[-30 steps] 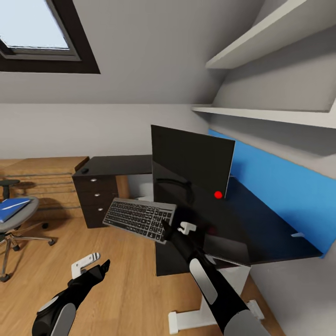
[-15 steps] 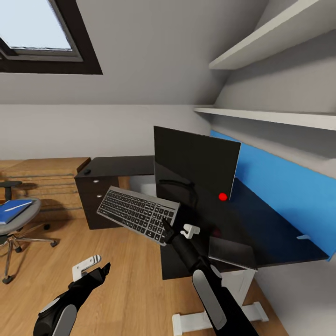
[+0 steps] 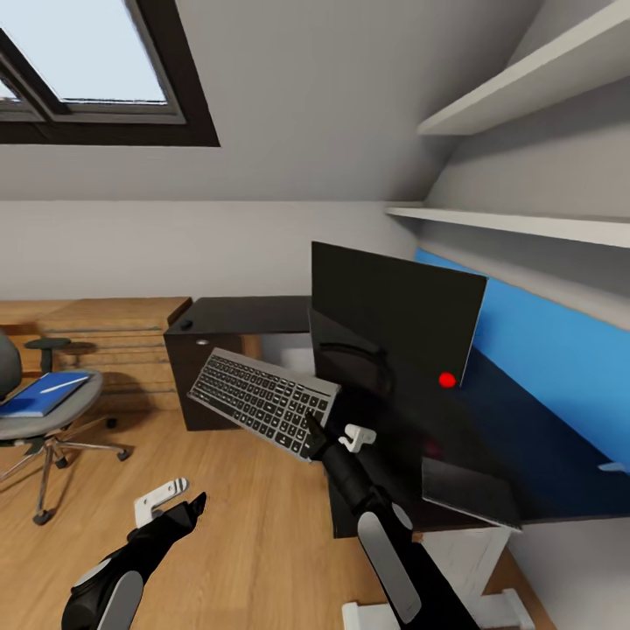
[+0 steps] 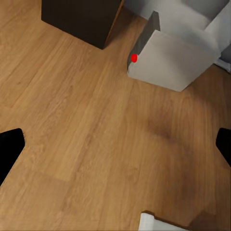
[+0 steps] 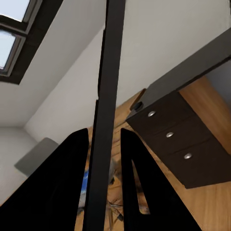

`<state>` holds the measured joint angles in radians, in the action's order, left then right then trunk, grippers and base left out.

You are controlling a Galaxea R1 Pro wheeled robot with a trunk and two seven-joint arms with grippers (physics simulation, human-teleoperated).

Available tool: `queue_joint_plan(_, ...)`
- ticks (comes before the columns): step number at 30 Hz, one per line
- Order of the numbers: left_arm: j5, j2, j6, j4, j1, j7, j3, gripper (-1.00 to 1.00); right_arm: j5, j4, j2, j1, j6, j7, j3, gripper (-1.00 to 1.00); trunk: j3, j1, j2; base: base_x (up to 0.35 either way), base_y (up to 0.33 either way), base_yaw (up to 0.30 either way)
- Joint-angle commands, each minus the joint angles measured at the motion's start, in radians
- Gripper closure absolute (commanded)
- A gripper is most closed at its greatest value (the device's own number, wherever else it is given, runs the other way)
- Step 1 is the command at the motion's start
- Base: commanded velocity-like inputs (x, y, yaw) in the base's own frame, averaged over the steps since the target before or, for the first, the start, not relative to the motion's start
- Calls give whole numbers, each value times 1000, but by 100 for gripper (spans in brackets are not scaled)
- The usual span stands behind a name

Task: In the bedroom, organize the workspace by keeping the computer under the desk, ensuring the monitor is on the desk, placing the keyboard on the desk next to the monitor, placing the mouse on the desk next to the keyboard, moving the folder from the swivel chair onto the desk next to the mouse, stacking the notebook on top of the folder with the pen on top of the notebook, and positioning the swivel chair next to the desk.

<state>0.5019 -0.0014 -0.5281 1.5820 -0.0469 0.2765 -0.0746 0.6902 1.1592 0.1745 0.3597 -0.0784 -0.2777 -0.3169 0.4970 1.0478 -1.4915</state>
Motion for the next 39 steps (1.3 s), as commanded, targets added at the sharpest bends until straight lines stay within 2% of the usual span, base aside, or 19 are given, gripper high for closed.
queue_joint_plan(1, 11, 0, -4, 1, -1, 7, 0, -100, 11, 0, 0, 1, -3, -3, -1, 100, 1, 0, -1, 153, 290, 46)
queue_joint_plan(31, 9, 0, 0, 1, -1, 9, -2, -100, 12, 1, 0, 1, -3, -3, 2, 100, 0, 0, -1, 182, 302, 4)
queue_joint_plan(34, 8, 0, -1, 1, -1, 10, -2, -100, 37, 5, 0, 1, -1, -6, 2, 100, 0, 0, -1, 212, 288, 0)
queue_joint_plan(35, 7, 0, 0, 1, -1, 10, -3, -100, 59, 5, 0, 1, -2, -5, 2, 100, 0, 0, -1, 221, 279, 0)
queue_joint_plan(36, 7, 1, -1, 1, -1, 10, -3, -100, 103, 6, 0, 1, -2, -5, 2, 100, 0, 0, -1, 228, 275, 0)
queue_joint_plan(39, 7, 1, 0, 1, -1, 10, -4, -100, 196, 6, 0, 1, -2, -3, 4, 100, 0, 0, -1, 232, 272, 0)
